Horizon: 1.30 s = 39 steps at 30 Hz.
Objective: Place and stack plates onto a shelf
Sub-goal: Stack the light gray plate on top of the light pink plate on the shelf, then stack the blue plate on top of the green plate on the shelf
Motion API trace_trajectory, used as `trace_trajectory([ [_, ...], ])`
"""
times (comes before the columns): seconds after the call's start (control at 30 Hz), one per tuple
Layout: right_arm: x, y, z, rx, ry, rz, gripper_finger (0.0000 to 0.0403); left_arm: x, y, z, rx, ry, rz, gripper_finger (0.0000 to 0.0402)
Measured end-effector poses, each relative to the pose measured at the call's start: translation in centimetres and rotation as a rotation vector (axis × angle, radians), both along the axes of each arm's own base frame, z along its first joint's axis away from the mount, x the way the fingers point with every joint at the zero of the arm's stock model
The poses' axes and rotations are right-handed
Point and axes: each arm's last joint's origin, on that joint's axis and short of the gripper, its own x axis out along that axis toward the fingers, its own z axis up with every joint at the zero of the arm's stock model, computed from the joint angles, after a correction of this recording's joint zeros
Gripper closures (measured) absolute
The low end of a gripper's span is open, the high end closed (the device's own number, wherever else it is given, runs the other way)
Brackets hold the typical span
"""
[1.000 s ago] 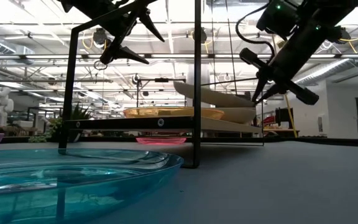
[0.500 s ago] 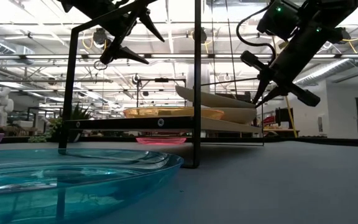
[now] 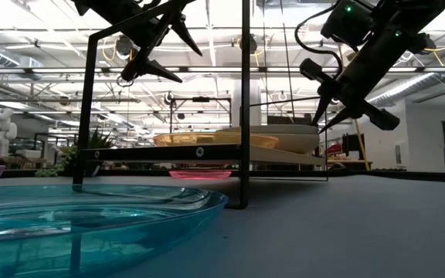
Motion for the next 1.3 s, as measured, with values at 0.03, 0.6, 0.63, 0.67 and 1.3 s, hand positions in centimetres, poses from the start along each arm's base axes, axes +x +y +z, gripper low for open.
trace_trajectory([
  [0.03, -0.1, 0.1, 0.1, 0.010, -0.005, 0.007, 0.0341, 0.0, 0.0, -0.1, -0.002, 0.006, 0.000, 0.0091],
  [0.6, -2.0, 0.2, 3.0, -0.091, -0.112, 0.068, 0.0339, -0.1, -0.3, -0.3, -0.009, 0.034, -0.023, 0.0091],
  [0.63, -1.8, 0.2, 3.3, -0.128, -0.140, 0.090, 0.0339, -0.1, -0.3, -0.3, -0.007, 0.034, -0.025, 0.0091],
  [0.67, -1.6, 0.1, 3.6, -0.171, -0.167, 0.107, 0.0339, -0.1, -0.3, -0.3, -0.005, 0.035, -0.026, 0.0091],
  [1.3, -0.4, 0.0, 4.0, -0.257, -0.230, 0.256, 0.0401, 0.0, -0.9, -0.4, -0.085, 0.028, -0.149, 0.0091],
])
